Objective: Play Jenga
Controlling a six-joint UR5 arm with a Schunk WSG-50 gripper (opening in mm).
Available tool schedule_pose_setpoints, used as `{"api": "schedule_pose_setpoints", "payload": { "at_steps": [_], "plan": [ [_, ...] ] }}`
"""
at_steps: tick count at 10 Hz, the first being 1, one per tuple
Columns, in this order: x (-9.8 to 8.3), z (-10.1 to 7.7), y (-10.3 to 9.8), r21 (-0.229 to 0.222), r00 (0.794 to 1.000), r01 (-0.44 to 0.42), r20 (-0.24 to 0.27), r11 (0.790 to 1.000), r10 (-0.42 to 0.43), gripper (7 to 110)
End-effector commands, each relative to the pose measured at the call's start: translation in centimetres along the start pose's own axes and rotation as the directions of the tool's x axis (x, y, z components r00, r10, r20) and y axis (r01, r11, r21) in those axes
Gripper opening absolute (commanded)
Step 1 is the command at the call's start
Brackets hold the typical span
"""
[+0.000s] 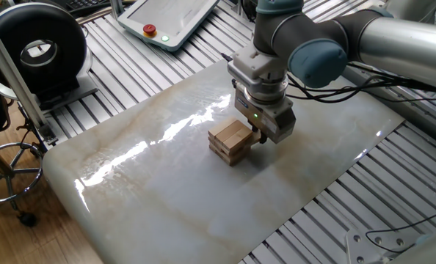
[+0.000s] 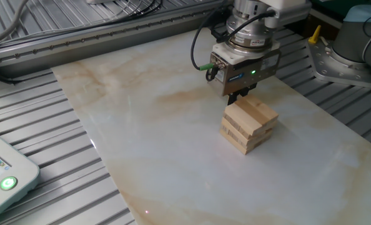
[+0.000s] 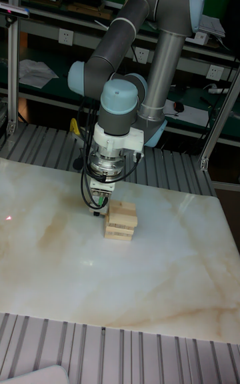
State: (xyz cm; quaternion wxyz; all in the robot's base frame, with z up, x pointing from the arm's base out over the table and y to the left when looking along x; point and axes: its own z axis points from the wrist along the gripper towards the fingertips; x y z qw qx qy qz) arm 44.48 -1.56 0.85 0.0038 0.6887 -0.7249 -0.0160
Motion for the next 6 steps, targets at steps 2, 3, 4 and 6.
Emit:
{"api": "schedule_pose_setpoints", "payload": {
  "at_steps": [2,3,4,6],
  "plan": [
    [0.01,-0.08,0.53,0.014,1.000,-0.023,0.005,1.000,0.023,7],
    [0.04,-0.19,0.66,0.017,1.000,-0.026,0.004,1.000,0.026,7],
    [-0.03,-0.16,0.78,0.024,1.000,-0.031,0.007,0.999,0.030,7],
    [0.09,0.03,1.00,0.029,0.999,-0.032,0.009,0.999,0.032,7]
  ]
}}
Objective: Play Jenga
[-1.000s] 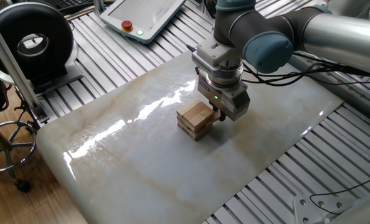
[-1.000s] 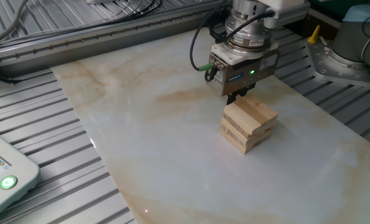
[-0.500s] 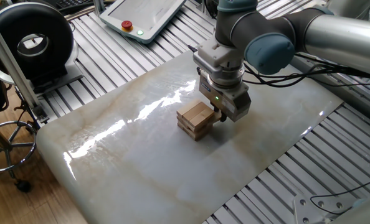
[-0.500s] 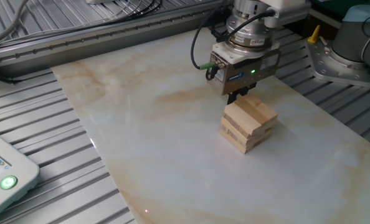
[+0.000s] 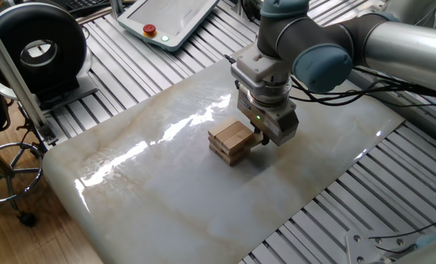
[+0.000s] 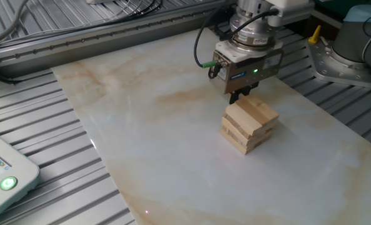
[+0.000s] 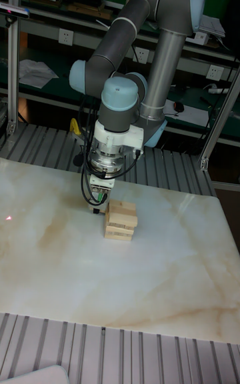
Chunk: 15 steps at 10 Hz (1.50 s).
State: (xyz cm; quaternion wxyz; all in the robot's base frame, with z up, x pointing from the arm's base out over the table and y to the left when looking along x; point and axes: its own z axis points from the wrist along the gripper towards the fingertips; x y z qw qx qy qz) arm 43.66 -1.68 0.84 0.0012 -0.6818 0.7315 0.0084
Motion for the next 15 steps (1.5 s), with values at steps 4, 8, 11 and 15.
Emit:
{"api": "schedule_pose_setpoints", "payload": {
  "at_steps": [4,8,11,15],
  "plan": [
    [-0.1,0.2,0.4,0.015,1.000,-0.015,0.018,1.000,0.015,7],
    [0.3,0.6,0.9,0.024,1.000,-0.018,0.015,1.000,0.018,7],
    [0.4,0.6,1.0,0.023,1.000,-0.021,0.010,1.000,0.021,7],
    [0.5,0.3,1.3,0.025,0.999,-0.033,0.006,0.999,0.033,7]
  ]
}}
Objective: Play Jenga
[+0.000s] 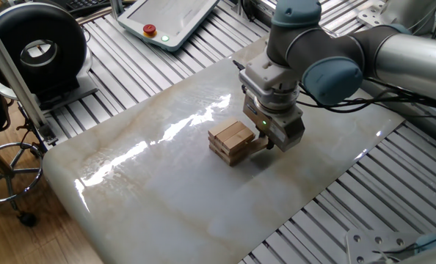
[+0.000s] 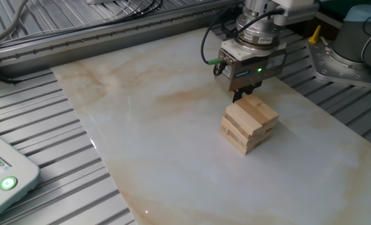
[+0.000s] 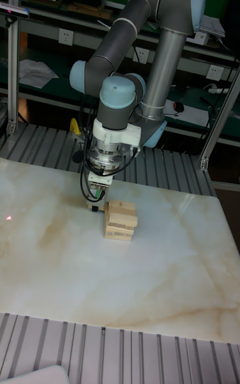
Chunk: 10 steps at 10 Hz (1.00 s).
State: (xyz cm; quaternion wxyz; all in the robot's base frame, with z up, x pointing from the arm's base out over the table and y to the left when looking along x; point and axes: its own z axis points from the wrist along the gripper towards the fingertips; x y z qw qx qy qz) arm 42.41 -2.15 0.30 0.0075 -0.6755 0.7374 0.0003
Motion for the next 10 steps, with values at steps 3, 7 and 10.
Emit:
{"api": "schedule_pose_setpoints", "payload": {
  "at_steps": [3,7,10],
  "plan": [
    [-0.2,-0.1,0.2,0.014,1.000,-0.021,0.010,1.000,0.021,7],
    [0.6,-0.1,0.1,0.014,1.000,-0.005,-0.015,1.000,0.005,7],
    [1.7,-0.4,0.0,0.012,1.000,0.010,-0.008,1.000,-0.010,7]
  ]
}}
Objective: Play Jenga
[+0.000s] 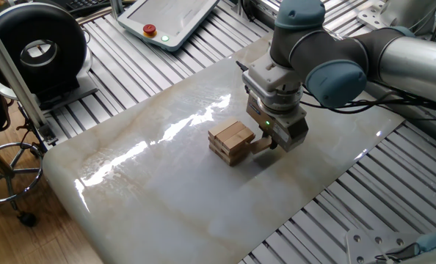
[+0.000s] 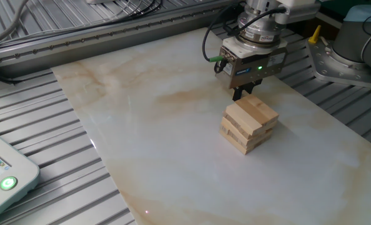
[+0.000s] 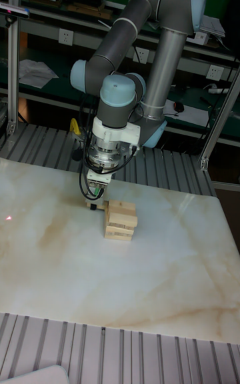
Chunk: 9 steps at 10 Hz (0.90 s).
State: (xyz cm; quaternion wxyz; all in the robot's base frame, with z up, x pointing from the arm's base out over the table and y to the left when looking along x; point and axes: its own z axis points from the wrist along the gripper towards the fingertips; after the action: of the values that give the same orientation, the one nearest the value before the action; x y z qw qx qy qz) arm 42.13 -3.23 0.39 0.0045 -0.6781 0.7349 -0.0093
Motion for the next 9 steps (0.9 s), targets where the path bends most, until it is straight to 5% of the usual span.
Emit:
{"api": "schedule_pose_setpoints", "payload": {
  "at_steps": [1,9],
  "plan": [
    [0.8,-0.3,-0.2,0.002,1.000,0.006,0.011,1.000,-0.006,7],
    [2.2,-0.5,-0.4,0.005,0.999,0.027,0.026,1.000,-0.027,7]
  ]
}}
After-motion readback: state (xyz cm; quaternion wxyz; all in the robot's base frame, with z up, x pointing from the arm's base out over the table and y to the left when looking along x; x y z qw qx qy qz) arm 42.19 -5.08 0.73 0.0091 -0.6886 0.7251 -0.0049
